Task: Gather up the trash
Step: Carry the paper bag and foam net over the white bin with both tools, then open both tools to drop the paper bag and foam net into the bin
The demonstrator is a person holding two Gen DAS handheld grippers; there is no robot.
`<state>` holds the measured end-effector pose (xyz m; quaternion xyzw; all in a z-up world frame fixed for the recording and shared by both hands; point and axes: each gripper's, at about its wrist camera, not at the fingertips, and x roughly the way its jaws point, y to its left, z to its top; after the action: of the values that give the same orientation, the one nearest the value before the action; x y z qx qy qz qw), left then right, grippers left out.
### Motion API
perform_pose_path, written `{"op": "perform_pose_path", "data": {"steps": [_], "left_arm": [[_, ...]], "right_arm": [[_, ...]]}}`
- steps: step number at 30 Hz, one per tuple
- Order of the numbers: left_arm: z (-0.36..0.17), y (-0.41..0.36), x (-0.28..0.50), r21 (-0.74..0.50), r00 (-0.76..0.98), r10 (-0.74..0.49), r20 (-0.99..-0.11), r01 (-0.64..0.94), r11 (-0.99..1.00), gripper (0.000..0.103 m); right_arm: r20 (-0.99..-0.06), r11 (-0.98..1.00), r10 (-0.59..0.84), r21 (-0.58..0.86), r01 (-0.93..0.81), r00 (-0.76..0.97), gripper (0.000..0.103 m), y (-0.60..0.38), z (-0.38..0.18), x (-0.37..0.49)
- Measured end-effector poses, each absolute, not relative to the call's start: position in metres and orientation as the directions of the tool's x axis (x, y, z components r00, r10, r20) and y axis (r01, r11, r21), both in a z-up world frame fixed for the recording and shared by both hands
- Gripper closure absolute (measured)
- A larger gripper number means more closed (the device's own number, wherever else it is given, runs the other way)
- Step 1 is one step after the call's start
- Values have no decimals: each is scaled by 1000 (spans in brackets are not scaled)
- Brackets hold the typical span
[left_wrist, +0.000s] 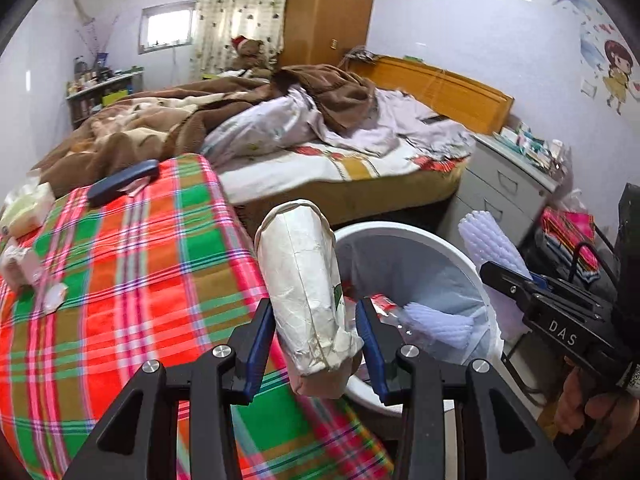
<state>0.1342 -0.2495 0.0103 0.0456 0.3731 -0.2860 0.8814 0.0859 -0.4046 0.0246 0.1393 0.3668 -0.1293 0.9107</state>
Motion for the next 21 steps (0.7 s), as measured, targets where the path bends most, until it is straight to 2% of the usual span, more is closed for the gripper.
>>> {"op": "perform_pose_path", "data": {"steps": [13,18,21], "left_arm": [[-14,-300,145,-131,487,-489,-724,598,790,59],[-20,-305,145,-131,479,-482,-734,596,792,51],[-20,-303,146,-131,482,-480,-733,592,795,47]], "right_arm": [[-751,923,-96,178,341,653,79,-427,1,87],[-759,925,-92,174,337,645,77,-428,-1,88],[-761,926,-88,176,335,642,72,-428,-2,91]]}}
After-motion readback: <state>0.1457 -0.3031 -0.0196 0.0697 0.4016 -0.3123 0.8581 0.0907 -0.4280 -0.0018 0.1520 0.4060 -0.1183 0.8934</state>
